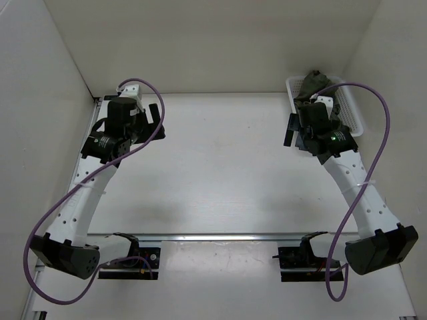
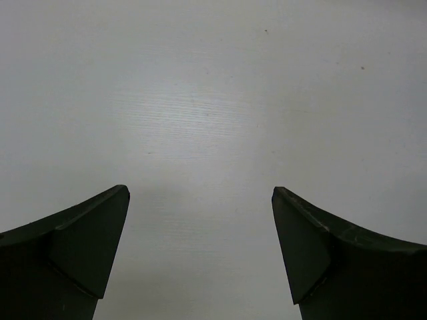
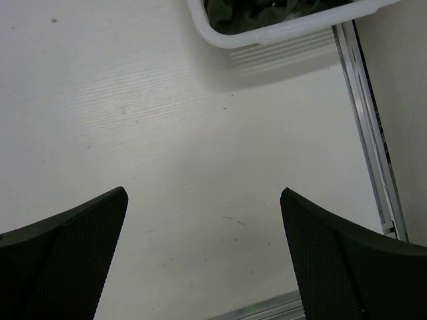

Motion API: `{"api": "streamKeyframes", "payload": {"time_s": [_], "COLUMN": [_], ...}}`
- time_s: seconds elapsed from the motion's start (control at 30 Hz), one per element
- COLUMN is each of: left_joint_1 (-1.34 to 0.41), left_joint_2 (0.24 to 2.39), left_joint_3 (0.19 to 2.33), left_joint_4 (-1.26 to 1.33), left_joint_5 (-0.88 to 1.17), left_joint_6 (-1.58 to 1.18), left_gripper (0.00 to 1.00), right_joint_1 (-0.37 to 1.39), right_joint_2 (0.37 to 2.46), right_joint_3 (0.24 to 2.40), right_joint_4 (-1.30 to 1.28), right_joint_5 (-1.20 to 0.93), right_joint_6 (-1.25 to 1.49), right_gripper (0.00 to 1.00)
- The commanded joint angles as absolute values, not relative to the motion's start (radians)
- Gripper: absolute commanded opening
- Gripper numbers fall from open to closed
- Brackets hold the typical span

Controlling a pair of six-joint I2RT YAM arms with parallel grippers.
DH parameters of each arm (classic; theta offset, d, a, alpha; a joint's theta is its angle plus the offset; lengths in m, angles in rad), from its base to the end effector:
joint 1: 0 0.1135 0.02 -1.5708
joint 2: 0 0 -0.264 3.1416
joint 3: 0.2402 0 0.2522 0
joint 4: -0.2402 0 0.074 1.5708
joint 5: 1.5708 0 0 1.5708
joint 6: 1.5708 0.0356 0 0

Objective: Fold and stack the shorts
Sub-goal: Grab the shorts from the pile

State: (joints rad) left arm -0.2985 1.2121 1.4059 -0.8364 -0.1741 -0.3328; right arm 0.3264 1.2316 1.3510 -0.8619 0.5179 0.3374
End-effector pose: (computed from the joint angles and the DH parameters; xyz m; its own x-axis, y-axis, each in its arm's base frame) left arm 0.2345 -0.0657 0.4014 -0.5927 -0.1543 -0.7905 -0.0386 0.9858 -0.1634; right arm 0.2382 0.0620 0.3803 -0.5822 0.1066 -0.8060 0.2751 0.9587 -0.0719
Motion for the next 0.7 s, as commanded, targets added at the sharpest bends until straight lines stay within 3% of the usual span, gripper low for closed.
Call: {"api": "streamKeyframes", "payload": {"time_s": [0.0,0.2,0.43,0.67], "left_joint_1": [-0.298,-0.298,-0.298,-0.298], "left_joint_2": [1.157,1.134,1.052,1.026], "left_joint_3": [1.45,1.44,1.413,1.391], "left_joint_4": [-0.813,-0.813,-0.813,-0.825], "left_joint_5": [-0.092,-0.09,-0.251,-0.27], "left_joint_6": [-0.281,-0.307,-0.364,-0.405], "left_gripper": [1.0,1.0,1.0,1.0], "right_joint_1": [0.324,0.324,0.324,0.155], "right_joint_2": [1.203,1.154,1.12,1.335], "right_joint_3": [1.347,1.347,1.347,1.535], "right_joint_4": [-0.857,-0.867,-0.867,-0.816], "right_joint_5": [0.532,0.522,0.54,0.465], "right_joint_6": [0.357,0.37,0.342,0.29], "right_gripper": [1.0,1.0,1.0,1.0]}}
